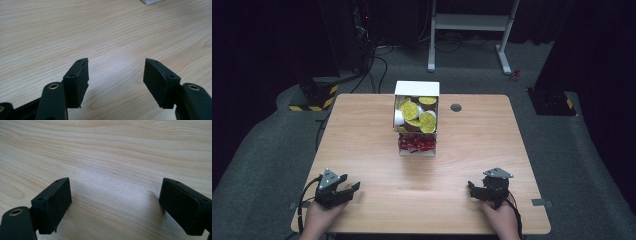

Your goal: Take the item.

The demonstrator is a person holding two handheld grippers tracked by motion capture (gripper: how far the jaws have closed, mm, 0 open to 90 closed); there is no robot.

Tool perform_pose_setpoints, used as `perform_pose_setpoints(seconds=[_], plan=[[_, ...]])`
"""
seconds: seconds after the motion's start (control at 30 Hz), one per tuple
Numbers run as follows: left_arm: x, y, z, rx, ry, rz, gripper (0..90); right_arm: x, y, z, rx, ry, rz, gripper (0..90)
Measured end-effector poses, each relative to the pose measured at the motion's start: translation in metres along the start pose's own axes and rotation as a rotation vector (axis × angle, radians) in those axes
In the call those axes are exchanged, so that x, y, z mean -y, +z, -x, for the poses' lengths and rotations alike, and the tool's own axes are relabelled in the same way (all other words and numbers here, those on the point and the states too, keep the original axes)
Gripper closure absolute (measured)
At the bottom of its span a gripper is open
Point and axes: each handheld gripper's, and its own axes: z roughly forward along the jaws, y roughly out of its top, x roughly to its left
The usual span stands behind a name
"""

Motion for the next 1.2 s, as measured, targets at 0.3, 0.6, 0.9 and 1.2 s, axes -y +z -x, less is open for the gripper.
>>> perform_pose_setpoints(seconds=[0.3,0.6,0.9,1.2], plan=[[-0.001,0.003,0.007,0.009,0.036,-0.008,37.3,0.000,0.000,0.000,0.002,0.000,0.000,10.8],[-0.006,0.005,0.015,0.034,0.031,0.003,36.8,0.000,0.000,0.000,0.002,0.000,0.000,10.8],[-0.022,0.004,0.026,0.071,0.025,0.012,35.8,0.000,0.000,0.000,0.001,0.000,0.000,10.8],[-0.035,0.005,0.033,0.062,0.050,0.029,34.8,0.000,0.000,0.000,0.000,0.000,0.000,10.8]])
